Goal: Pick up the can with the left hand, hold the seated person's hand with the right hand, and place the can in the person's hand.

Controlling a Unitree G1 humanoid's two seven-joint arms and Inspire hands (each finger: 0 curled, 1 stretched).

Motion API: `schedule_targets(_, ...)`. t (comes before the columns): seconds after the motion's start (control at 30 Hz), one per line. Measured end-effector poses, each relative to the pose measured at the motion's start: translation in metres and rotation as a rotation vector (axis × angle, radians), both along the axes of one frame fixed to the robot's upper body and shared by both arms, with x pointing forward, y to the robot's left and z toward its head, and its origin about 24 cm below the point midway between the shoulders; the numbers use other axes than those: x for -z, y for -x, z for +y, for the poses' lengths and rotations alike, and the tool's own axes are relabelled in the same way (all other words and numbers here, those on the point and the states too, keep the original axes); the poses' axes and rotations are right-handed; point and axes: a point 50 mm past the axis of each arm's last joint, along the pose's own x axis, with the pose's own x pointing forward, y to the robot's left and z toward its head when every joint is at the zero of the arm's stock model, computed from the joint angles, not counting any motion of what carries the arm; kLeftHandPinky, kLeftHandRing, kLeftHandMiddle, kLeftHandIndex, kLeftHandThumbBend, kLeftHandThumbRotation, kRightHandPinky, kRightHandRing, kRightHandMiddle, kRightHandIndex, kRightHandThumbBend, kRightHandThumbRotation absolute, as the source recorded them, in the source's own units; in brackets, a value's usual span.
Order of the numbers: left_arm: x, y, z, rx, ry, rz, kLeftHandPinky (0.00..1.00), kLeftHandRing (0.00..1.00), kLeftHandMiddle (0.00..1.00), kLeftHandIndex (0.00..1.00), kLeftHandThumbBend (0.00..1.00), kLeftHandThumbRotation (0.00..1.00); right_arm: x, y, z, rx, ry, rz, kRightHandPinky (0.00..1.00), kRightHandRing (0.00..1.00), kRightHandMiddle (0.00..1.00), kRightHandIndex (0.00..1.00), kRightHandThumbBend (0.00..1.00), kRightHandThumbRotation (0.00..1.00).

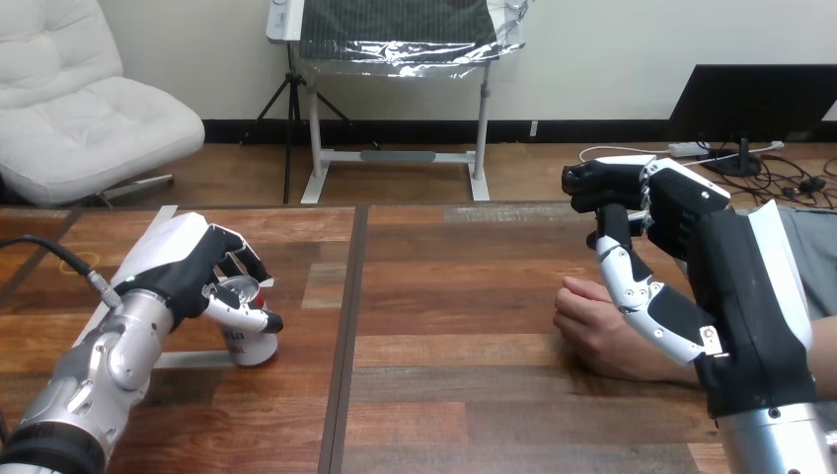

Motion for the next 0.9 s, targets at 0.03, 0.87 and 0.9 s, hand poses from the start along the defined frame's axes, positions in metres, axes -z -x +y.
schedule_targets(0.03,-0.0001,0.0000,-0.0001,0.001,-0.001,-0.002,0.34,0.41,0.48,0.54,0.66,0.00,0.0000,0.0000,0.0000,0.000,0.000,0.000,0.51,0.67,0.68,0.63,0.04,0.00)
schedule_targets(0.87,-0.0001,0.0016,-0.0024,0.017,-0.008,-0.029,0.33,0.41,0.48,0.54,0.65,0.00,0.0000,0.0000,0.0000,0.000,-0.002,0.000,0.50,0.66,0.68,0.63,0.05,0.00)
schedule_targets(0.9,-0.0001,0.0019,-0.0029,0.019,-0.007,-0.031,0.34,0.41,0.48,0.54,0.65,0.00,0.0000,0.0000,0.0000,0.000,-0.002,0.000,0.50,0.66,0.68,0.63,0.05,0.00)
